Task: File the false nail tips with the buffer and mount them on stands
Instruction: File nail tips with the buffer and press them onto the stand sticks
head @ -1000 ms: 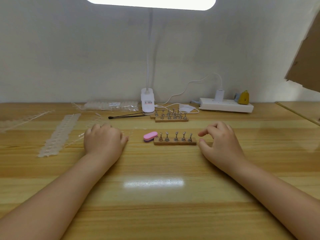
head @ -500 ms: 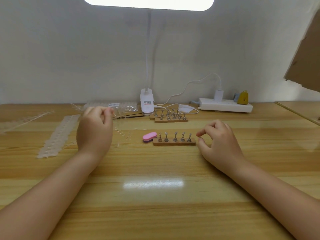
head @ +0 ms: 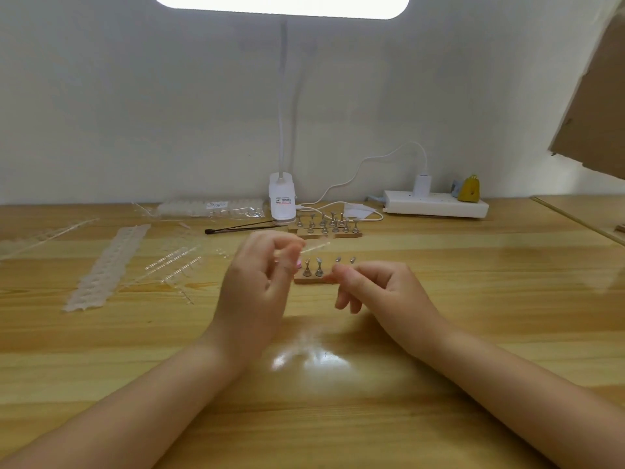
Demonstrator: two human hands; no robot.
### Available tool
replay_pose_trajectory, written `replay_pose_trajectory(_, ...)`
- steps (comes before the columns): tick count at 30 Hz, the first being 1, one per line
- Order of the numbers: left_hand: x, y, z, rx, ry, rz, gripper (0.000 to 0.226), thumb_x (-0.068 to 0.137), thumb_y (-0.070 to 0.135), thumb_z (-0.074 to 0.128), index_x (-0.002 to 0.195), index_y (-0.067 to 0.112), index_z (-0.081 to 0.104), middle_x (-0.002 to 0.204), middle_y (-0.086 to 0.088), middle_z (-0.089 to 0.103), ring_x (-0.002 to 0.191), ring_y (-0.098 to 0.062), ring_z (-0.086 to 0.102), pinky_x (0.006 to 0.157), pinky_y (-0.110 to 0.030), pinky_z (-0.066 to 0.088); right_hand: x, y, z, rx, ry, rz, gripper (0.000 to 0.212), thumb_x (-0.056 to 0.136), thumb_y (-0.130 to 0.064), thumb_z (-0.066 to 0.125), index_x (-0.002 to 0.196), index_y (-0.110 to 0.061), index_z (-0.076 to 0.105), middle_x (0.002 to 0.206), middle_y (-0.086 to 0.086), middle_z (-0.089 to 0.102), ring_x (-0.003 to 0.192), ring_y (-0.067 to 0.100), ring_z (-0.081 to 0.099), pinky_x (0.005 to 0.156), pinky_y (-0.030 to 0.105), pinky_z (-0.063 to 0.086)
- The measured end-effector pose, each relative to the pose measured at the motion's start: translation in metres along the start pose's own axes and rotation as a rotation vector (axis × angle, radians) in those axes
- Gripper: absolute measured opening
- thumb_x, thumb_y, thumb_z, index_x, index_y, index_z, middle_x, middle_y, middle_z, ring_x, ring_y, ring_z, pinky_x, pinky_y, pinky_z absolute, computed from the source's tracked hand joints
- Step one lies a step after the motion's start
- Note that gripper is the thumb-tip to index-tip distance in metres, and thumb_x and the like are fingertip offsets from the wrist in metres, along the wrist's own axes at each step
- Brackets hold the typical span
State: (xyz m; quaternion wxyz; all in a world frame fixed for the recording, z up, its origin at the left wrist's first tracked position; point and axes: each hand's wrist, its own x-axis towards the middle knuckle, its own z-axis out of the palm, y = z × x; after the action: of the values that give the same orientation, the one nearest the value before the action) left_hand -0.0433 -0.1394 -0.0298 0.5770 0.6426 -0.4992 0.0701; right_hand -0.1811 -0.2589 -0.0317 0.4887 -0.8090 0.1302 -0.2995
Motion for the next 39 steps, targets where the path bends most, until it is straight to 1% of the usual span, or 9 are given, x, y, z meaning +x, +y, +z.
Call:
replay_pose_trajectory(3, -0.008, -0.006, 0.003, 0.198, -0.110, 0.267, 0.018, 0.090, 0.026, 0.064, 0.101, 0.012, 0.069, 0.110, -0.004, 0.058, 0.101, -0.004, 0.054, 0.087, -0.015, 0.044, 0.002, -0.002, 0.000, 0.162, -0.032, 0.072, 0.031, 0.084, -0.046, 0.062, 0.076, -0.019, 0.075, 0.073, 0.003, 0.070, 0.059, 0.008, 0.055, 0.057, 0.014, 0.042)
replay_pose_trajectory(6, -0.010, -0.005, 0.006, 0.242, -0.107, 0.350, 0.022, 0.082, 0.015, 0.071, 0.103, 0.008, 0.067, 0.113, -0.008, 0.056, 0.102, 0.003, 0.050, 0.090, -0.011, 0.041, 0.003, -0.001, 0.000, 0.267, -0.019, 0.137, 0.016, 0.085, -0.033, 0.068, 0.085, -0.019, 0.076, 0.073, 0.003, 0.070, 0.059, 0.009, 0.054, 0.054, 0.015, 0.042)
replay_pose_trajectory(8, -0.009, -0.002, 0.007, 0.169, -0.084, 0.246, 0.034, 0.080, 0.018, 0.072, 0.112, 0.013, 0.060, 0.114, -0.007, 0.058, 0.102, 0.005, 0.054, 0.089, -0.009, 0.041, 0.003, 0.000, 0.000, 0.322, 0.015, 0.184, 0.016, 0.086, -0.028, 0.069, 0.089, -0.013, 0.074, 0.071, 0.002, 0.068, 0.057, 0.009, 0.053, 0.051, 0.016, 0.040)
replay_pose_trajectory(10, -0.010, 0.002, 0.007, 0.003, -0.072, -0.009, 0.040, 0.081, 0.023, 0.072, 0.116, 0.025, 0.053, 0.107, -0.001, 0.063, 0.096, -0.002, 0.061, 0.085, -0.013, 0.045, 0.004, -0.001, 0.002, 0.352, 0.040, 0.212, 0.018, 0.086, -0.026, 0.069, 0.092, -0.010, 0.073, 0.069, 0.001, 0.066, 0.056, 0.008, 0.051, 0.049, 0.016, 0.039)
replay_pose_trajectory(14, -0.009, 0.003, 0.006, -0.166, -0.142, -0.310, 0.012, 0.083, 0.023, 0.071, 0.095, 0.025, 0.069, 0.085, 0.007, 0.072, 0.083, -0.005, 0.067, 0.074, -0.020, 0.051, 0.003, 0.000, 0.003, 0.291, 0.048, 0.203, 0.025, 0.078, -0.039, 0.071, 0.089, -0.016, 0.076, 0.067, -0.002, 0.066, 0.055, 0.007, 0.051, 0.049, 0.017, 0.039)
replay_pose_trajectory(19, -0.009, 0.007, 0.008, -0.338, -0.099, -0.398, 0.005, 0.083, 0.023, 0.071, 0.086, 0.019, 0.072, 0.078, 0.005, 0.074, 0.075, -0.001, 0.067, 0.067, -0.008, 0.047, 0.002, 0.000, 0.003, 0.248, -0.022, 0.244, 0.027, 0.074, -0.046, 0.073, 0.085, -0.022, 0.078, 0.068, -0.001, 0.068, 0.055, 0.006, 0.052, 0.050, 0.016, 0.040)
replay_pose_trajectory(28, -0.010, 0.007, 0.010, -0.343, -0.084, -0.410, 0.013, 0.090, 0.024, 0.063, 0.086, 0.018, 0.074, 0.074, 0.003, 0.073, 0.068, 0.003, 0.063, 0.060, -0.006, 0.044, 0.002, 0.001, 0.004, 0.291, 0.046, 0.263, 0.014, 0.080, -0.034, 0.075, 0.080, -0.020, 0.076, 0.065, -0.001, 0.066, 0.055, 0.008, 0.052, 0.047, 0.016, 0.039)
replay_pose_trajectory(35, -0.010, 0.006, 0.009, -0.431, -0.081, -0.461, 0.028, 0.099, 0.019, 0.046, 0.090, 0.021, 0.072, 0.073, 0.000, 0.072, 0.067, -0.002, 0.062, 0.059, -0.010, 0.044, 0.003, 0.000, 0.003, 0.317, 0.075, 0.262, 0.019, 0.083, -0.028, 0.072, 0.089, -0.009, 0.074, 0.065, 0.000, 0.064, 0.054, 0.009, 0.051, 0.046, 0.018, 0.037)
replay_pose_trajectory(39, -0.012, 0.008, 0.012, -0.332, -0.090, -0.426, 0.014, 0.093, 0.015, 0.059, 0.088, 0.019, 0.072, 0.071, 0.005, 0.072, 0.068, 0.003, 0.061, 0.063, -0.009, 0.045, 0.002, 0.000, 0.003, 0.278, 0.077, 0.254, 0.019, 0.085, -0.028, 0.071, 0.089, -0.011, 0.075, 0.066, 0.001, 0.065, 0.054, 0.009, 0.052, 0.045, 0.018, 0.038)
